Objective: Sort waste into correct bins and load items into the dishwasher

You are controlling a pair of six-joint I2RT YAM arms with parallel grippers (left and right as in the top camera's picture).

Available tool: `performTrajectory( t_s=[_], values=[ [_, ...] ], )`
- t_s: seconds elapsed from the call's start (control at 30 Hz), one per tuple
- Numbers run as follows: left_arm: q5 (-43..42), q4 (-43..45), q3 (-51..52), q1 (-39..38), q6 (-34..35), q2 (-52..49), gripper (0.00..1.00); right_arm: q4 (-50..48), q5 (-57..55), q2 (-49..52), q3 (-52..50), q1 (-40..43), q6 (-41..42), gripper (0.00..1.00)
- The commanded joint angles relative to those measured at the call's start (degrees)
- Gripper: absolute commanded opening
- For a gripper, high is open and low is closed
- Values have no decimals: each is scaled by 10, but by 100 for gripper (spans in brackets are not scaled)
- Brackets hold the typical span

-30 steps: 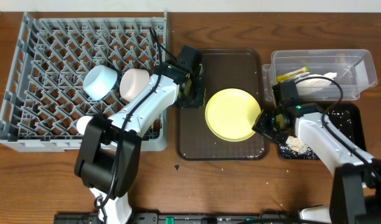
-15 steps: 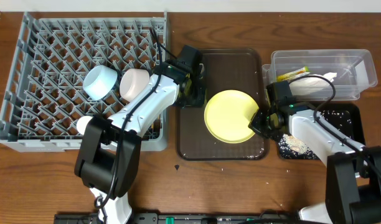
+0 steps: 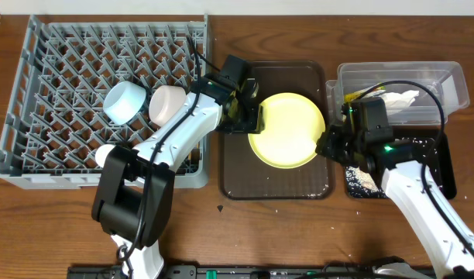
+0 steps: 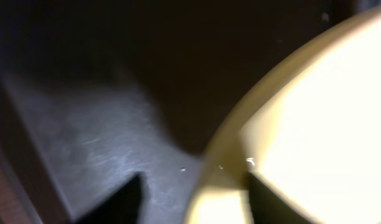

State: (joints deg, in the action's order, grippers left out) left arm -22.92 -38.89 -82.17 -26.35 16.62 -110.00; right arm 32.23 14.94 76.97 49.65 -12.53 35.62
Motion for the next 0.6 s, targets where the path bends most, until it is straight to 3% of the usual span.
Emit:
performTrajectory(
  t_s=[0.0, 0.03, 0.37, 0.57],
  values=[
    [-77, 9, -3, 3, -1, 15, 12, -6, 34, -21, 2, 6, -30, 1],
    [-98, 13, -3, 3, -1, 16, 8, -6, 34, -21, 2, 6, -30, 1],
    [-130, 23, -13, 7, -5, 89, 9, -17, 25, -21, 2, 6, -36, 1],
    [-146, 23, -13, 10, -19, 170, 35, -61, 117, -21, 2, 6, -70, 1]
  ],
)
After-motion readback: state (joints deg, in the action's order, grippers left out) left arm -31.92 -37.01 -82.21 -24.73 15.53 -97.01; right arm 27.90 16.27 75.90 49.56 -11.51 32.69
